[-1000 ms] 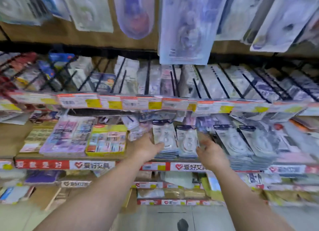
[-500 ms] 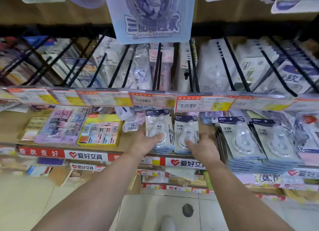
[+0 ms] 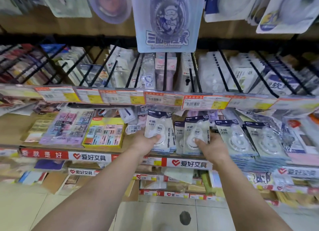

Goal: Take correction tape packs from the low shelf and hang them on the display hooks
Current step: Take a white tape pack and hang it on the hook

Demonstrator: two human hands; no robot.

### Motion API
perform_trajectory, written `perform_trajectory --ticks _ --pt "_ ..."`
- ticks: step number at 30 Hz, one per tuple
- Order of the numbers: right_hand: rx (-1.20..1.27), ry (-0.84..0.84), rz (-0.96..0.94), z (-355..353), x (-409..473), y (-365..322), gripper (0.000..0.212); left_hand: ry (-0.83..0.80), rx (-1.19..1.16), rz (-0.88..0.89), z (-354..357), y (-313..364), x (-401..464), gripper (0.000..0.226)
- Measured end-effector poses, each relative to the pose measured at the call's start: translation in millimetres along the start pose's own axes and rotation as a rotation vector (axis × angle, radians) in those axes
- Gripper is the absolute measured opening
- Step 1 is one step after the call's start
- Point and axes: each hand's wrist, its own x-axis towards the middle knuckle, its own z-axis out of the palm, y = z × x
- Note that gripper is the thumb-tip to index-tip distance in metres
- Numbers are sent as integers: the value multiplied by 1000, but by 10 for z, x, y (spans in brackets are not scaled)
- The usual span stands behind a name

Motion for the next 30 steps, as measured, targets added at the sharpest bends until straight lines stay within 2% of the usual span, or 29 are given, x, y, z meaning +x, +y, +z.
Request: perform_trajectory --ticks 2,6,8,15,20,23,25,27,30 --pt "55 22 -2 -50 -152 -87 59 -10 8 46 -39 32 -74 47" --pt "211 -12 -70 43 -565 -322 65 -70 -84 94 -244 -5 -257 71" --pt "241 -45 -123 174 -819 -461 67 -62 -142 116 -449 -108 -298 73" --pt "221 -193 -207 1001 -1596 -911 56 -13 -238 189 -1656 -589 -664 29" --pt "247 -300 -309 1751 -2215 -1366 66 130 -295 185 -2746 -1049 -983 50" --pt "262 -359 -386 2121 -2617 -1712 54 200 -347 219 -3337 -1244 -1199 73" --pt "267 -372 -447 2297 -2876 -1935 43 253 -385 267 -3677 -1311 -1339 63" --pt "254 -357 -506 2433 -3085 -2137 41 284 -420 315 -3973 -1334 -1452 48" --pt "272 -345 -589 2542 -3339 -2425 41 316 -436 386 -4324 -1292 -1582 44"
